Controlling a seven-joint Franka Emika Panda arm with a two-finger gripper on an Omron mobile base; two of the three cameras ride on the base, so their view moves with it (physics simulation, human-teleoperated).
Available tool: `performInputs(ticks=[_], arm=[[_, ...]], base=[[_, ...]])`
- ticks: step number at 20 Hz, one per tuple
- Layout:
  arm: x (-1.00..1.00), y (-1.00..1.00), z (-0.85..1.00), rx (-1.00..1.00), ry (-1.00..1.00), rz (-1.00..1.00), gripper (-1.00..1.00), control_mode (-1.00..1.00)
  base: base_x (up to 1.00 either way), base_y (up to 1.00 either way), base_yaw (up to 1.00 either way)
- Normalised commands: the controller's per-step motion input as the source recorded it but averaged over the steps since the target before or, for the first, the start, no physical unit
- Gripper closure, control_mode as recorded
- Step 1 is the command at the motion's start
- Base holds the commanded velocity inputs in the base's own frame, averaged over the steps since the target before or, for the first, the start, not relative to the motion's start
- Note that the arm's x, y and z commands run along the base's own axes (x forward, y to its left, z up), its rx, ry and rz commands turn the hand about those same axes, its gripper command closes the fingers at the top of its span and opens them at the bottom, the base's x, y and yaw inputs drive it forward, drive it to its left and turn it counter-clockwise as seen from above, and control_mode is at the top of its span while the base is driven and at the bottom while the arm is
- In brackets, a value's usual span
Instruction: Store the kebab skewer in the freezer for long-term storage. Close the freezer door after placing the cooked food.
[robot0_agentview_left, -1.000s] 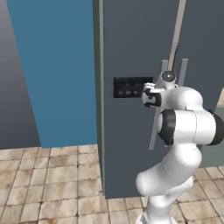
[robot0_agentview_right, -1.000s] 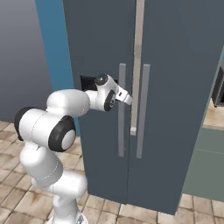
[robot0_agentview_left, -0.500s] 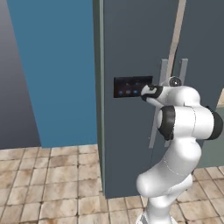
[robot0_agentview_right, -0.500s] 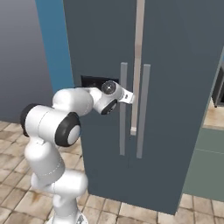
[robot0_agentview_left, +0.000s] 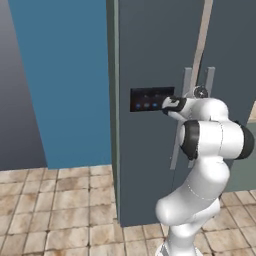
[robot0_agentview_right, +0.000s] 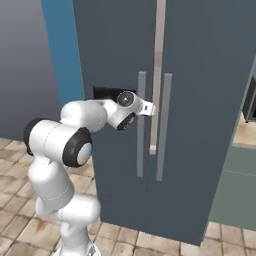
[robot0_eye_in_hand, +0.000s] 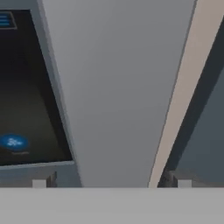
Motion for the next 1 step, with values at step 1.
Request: performInputs(ticks=[1], arm=[[0.49,-0.01,0.48,0.00,0.17,0.01,-1.00,-1.00]], base=[[0.00,0.00,0.00]])
